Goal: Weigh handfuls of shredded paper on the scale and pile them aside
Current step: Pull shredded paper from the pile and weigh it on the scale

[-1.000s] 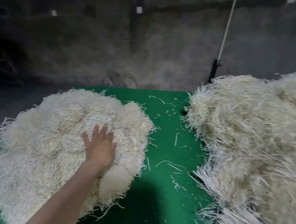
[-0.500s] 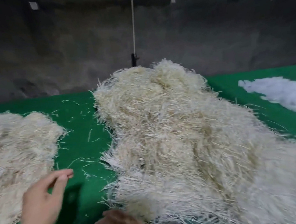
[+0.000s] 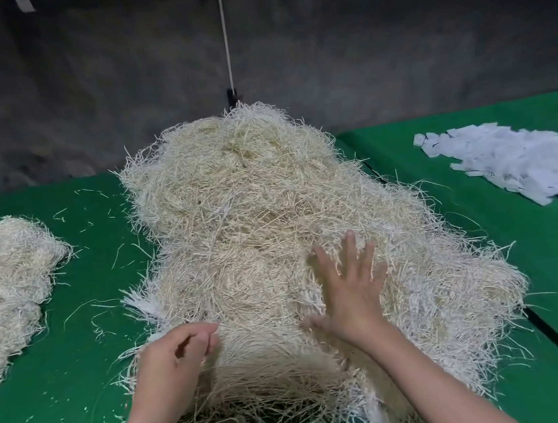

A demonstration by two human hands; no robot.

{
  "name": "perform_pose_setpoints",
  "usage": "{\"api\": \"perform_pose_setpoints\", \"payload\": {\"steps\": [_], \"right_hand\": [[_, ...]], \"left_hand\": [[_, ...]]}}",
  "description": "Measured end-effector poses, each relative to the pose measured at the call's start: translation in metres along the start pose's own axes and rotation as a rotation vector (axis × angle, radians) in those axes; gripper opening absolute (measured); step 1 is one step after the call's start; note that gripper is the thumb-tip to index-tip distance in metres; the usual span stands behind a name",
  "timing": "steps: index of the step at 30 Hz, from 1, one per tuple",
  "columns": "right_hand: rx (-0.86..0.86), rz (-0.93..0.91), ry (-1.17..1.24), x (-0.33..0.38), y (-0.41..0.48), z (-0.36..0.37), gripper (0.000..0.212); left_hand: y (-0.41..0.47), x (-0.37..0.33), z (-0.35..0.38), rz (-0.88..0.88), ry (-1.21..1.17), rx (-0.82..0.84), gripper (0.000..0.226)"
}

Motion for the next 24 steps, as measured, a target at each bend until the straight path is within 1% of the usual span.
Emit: {"api": "perform_pose_setpoints", "payload": {"steps": [2, 3, 4, 5, 6, 7, 8, 9, 10, 11, 12, 13, 15, 17, 18, 19, 20, 22, 23, 24], "right_hand": [[0.145, 0.029, -0.073, -0.013, 0.016, 0.008, 0.132], [0.22, 0.028, -0.117, -0.016, 0.021, 0.014, 0.128], [0.293, 0.019, -0.151, -0.018, 0.025, 0.017, 0.117], [0.323, 0.013, -0.161, -0.02, 0.028, 0.014, 0.098], [0.269, 0.001, -0.124, -0.022, 0.034, 0.007, 0.079], [0.177, 0.001, -0.028, -0.024, 0.041, -0.005, 0.064], [0.082, 0.007, 0.134, -0.024, 0.048, -0.02, 0.054], [0.02, 0.025, 0.338, -0.021, 0.055, -0.04, 0.05], [-0.025, 0.044, 0.551, -0.018, 0.061, -0.06, 0.051], [-0.052, 0.069, 0.727, -0.013, 0.065, -0.08, 0.057], [-0.054, 0.087, 0.812, -0.009, 0.067, -0.095, 0.065], [-0.016, 0.102, 0.835, -0.005, 0.067, -0.104, 0.074], [0.09, 0.144, 0.924, 0.0, 0.065, -0.114, 0.086], [0.107, 0.171, 1.053, 0.005, 0.061, -0.122, 0.092], [0.11, 0.178, 1.094, 0.01, 0.062, -0.125, 0.093], [0.136, 0.169, 1.14, 0.019, 0.064, -0.129, 0.094], [0.201, 0.146, 1.199, 0.029, 0.064, -0.132, 0.095], [0.401, 0.098, 1.292, 0.048, 0.061, -0.136, 0.093], [0.504, 0.057, 1.34, 0.052, 0.06, -0.139, 0.081], [0.574, 0.009, 1.404, 0.051, 0.06, -0.141, 0.062]], "left_hand": [[-0.003, -0.012, 0.015, -0.011, -0.001, 0.022, 0.031], [-0.004, -0.018, 0.022, -0.011, -0.008, 0.03, 0.029], [-0.006, -0.025, 0.027, -0.003, -0.011, 0.036, 0.027], [-0.007, -0.031, 0.031, 0.009, -0.002, 0.038, 0.026], [-0.008, -0.036, 0.033, 0.019, 0.012, 0.04, 0.026], [-0.007, -0.041, 0.036, 0.024, 0.015, 0.041, 0.026], [-0.006, -0.047, 0.038, 0.018, -0.011, 0.041, 0.024], [-0.004, -0.053, 0.041, -0.005, -0.071, 0.043, 0.023], [-0.001, -0.061, 0.044, -0.037, -0.159, 0.044, 0.024], [0.003, -0.07, 0.047, -0.068, -0.257, 0.046, 0.031], [0.007, -0.079, 0.05, -0.085, -0.344, 0.051, 0.044], [0.011, -0.088, 0.053, -0.092, -0.404, 0.054, 0.062], [0.019, -0.102, 0.059, -0.079, -0.436, 0.07, 0.096], [0.025, -0.118, 0.066, -0.058, -0.454, 0.125, 0.122], [0.029, -0.127, 0.069, -0.053, -0.502, 0.171, 0.13], [0.035, -0.134, 0.073, -0.053, -0.577, 0.225, 0.136], [0.04, -0.143, 0.077, -0.053, -0.654, 0.279, 0.138], [0.053, -0.154, 0.081, -0.065, -0.716, 0.31, 0.137], [0.059, -0.156, 0.081, -0.079, -0.709, 0.279, 0.132], [0.065, -0.153, 0.079, -0.106, -0.704, 0.222, 0.124]]}}
Point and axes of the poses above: each hand's wrist, its own y-axis towards the middle knuckle, its own z-axis out of the palm, x = y × z, the point moved 3 cm from there along y, towards the middle knuckle
